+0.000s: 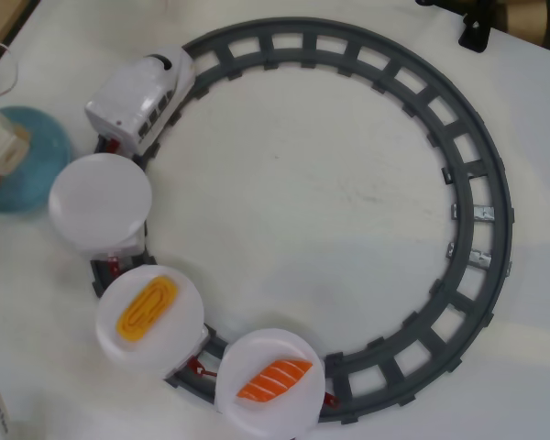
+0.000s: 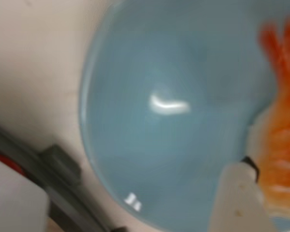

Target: Pick up the sushi from the Shinkansen and put it on the blue dish

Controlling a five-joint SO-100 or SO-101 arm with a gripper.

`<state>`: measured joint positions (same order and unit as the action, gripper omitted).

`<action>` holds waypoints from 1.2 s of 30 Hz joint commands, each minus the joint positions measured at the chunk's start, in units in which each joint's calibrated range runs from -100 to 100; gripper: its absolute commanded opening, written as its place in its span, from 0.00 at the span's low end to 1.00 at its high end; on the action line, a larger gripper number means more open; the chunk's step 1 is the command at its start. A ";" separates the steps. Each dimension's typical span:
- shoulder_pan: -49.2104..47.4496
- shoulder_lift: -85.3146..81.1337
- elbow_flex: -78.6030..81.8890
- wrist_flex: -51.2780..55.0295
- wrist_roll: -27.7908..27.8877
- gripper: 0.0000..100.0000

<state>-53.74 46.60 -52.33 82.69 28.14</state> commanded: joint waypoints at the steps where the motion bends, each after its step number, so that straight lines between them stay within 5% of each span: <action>1: 0.57 -4.26 -2.31 1.51 -0.27 0.18; 10: -0.13 -20.93 -2.31 6.78 -0.63 0.17; 19: -0.40 -44.24 5.44 5.17 -13.39 0.17; 26: -0.22 -65.31 36.91 -9.19 -22.13 0.17; 36: -0.31 -92.44 91.56 -27.95 -22.55 0.17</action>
<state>-53.74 -37.49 26.17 58.66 6.16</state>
